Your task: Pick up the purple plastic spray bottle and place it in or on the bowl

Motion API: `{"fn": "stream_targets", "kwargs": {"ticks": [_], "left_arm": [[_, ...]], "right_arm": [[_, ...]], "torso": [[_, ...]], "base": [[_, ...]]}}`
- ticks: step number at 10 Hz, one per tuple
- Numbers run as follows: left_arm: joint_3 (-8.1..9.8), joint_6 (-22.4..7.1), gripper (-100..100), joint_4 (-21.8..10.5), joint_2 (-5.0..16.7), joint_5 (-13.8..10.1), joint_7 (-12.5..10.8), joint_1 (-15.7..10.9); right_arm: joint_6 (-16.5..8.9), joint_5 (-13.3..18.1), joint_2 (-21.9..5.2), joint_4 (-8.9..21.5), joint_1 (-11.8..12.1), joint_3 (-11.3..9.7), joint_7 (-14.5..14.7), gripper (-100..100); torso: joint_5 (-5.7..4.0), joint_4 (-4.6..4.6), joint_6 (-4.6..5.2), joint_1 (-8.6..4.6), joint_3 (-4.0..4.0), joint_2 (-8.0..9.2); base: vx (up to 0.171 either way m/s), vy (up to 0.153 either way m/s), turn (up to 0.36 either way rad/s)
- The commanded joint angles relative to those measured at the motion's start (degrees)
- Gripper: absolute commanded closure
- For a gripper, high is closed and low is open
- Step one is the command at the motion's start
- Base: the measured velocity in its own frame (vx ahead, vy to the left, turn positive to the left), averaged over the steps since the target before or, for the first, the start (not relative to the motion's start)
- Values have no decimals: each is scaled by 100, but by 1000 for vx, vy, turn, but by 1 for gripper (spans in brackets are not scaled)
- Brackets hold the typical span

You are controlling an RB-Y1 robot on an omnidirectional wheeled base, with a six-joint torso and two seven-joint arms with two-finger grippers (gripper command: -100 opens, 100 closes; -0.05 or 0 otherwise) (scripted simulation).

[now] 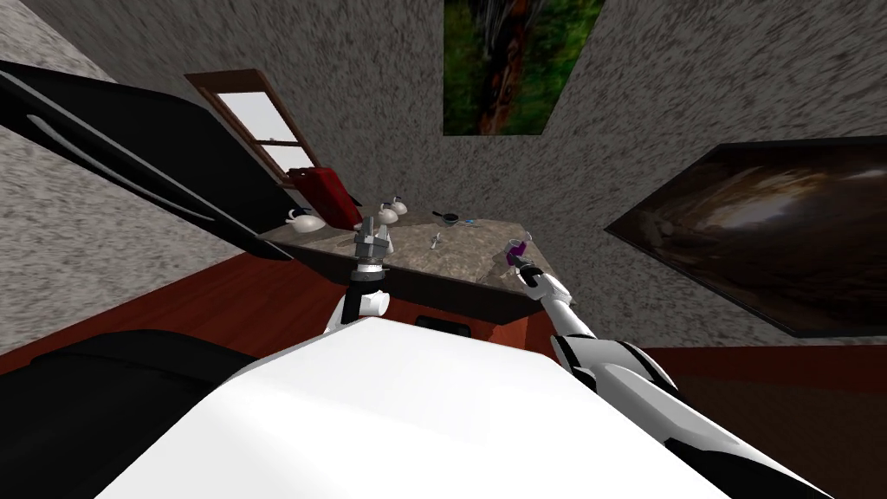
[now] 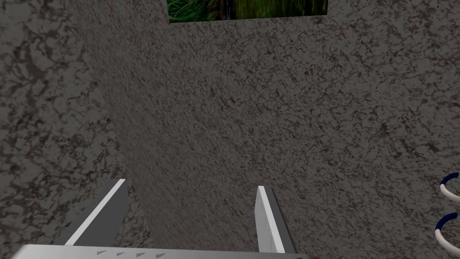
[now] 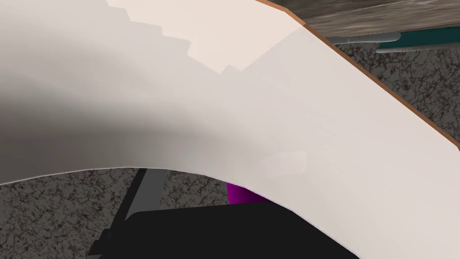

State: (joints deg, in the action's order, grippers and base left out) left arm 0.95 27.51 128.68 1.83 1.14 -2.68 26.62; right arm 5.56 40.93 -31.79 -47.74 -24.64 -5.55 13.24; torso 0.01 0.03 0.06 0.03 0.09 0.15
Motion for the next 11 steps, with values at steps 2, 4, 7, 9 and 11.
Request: {"fn": "stream_targets", "kwargs": {"ticks": [2,4,7,9,11], "left_arm": [[0,0,0,0,0,0,0,0],[1,0,0,0,0,0,0,1],[0,0,0,0,0,0,0,0],[0,0,0,0,0,0,0,0],[0,0,0,0,0,0,0,0]], "right_arm": [[22,2,-13,312,-361,-68,-19,-100],[214,141,158,891,-885,-271,28,-100],[406,280,329,1471,-1585,-374,75,-100],[406,280,329,1451,-1585,-474,75,-100],[383,287,336,1399,-1560,-468,50,100]], "torso": [[2,0,-2,2,-1,-2],[-1,-1,7,-3,-2,-2],[2,2,0,0,2,2],[1,0,-1,2,-1,-3],[0,-1,1,-1,-3,-4]], "base": [[-6,0,34],[-12,-4,-255],[-14,-1,-134],[1,-1,11],[0,0,0]]}}
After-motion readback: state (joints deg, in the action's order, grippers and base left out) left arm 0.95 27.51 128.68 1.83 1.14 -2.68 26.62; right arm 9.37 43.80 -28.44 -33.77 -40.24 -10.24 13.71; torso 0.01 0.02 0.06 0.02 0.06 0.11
